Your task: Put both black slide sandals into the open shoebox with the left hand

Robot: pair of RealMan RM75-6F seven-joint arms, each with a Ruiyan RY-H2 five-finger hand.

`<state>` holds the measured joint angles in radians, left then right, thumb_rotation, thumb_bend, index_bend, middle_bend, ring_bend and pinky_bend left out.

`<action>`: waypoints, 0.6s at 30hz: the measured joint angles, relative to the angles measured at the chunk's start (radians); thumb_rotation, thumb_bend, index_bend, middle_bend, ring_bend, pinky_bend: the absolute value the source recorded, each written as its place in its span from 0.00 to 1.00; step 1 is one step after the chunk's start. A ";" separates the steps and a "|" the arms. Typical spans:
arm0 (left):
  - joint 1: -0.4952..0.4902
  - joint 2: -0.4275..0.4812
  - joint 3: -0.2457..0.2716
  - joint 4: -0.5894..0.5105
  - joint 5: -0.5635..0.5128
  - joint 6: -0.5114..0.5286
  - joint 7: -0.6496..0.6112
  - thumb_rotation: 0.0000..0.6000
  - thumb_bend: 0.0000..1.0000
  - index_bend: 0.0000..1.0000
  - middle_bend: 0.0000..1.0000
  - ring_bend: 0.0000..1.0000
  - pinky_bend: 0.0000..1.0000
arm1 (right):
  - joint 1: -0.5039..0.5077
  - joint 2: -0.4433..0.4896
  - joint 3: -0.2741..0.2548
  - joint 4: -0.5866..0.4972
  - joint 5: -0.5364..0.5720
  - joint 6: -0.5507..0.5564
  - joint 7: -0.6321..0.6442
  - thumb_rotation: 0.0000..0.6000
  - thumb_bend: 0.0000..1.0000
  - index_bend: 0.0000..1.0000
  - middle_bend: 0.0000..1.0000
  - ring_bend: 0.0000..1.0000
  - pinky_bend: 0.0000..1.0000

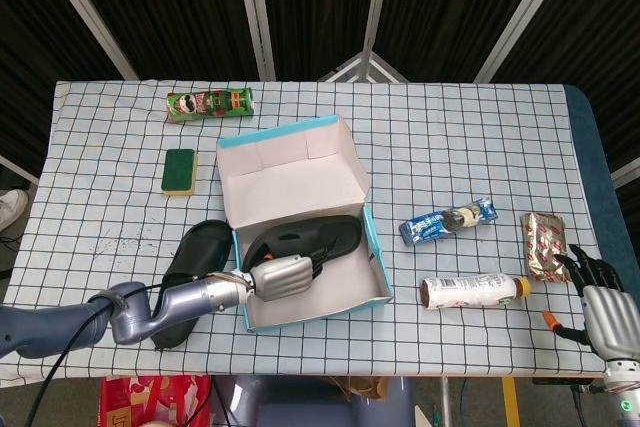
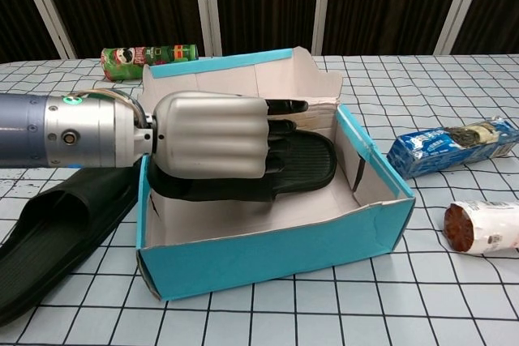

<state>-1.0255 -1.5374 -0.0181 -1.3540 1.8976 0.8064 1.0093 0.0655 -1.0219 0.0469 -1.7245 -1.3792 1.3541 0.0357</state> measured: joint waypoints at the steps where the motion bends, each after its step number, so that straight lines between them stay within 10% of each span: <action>1: 0.001 -0.006 0.002 0.005 -0.002 -0.005 0.002 1.00 0.41 0.39 0.68 0.21 0.10 | 0.000 0.000 0.000 0.000 0.000 0.000 0.000 1.00 0.27 0.17 0.06 0.11 0.07; 18: -0.006 -0.084 0.069 0.113 0.050 0.019 -0.081 1.00 0.41 0.39 0.66 0.21 0.10 | -0.002 0.000 0.002 0.000 0.003 0.003 0.000 1.00 0.27 0.17 0.06 0.11 0.07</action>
<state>-1.0311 -1.6209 0.0508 -1.2412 1.9471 0.8256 0.9287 0.0640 -1.0218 0.0484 -1.7250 -1.3761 1.3571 0.0352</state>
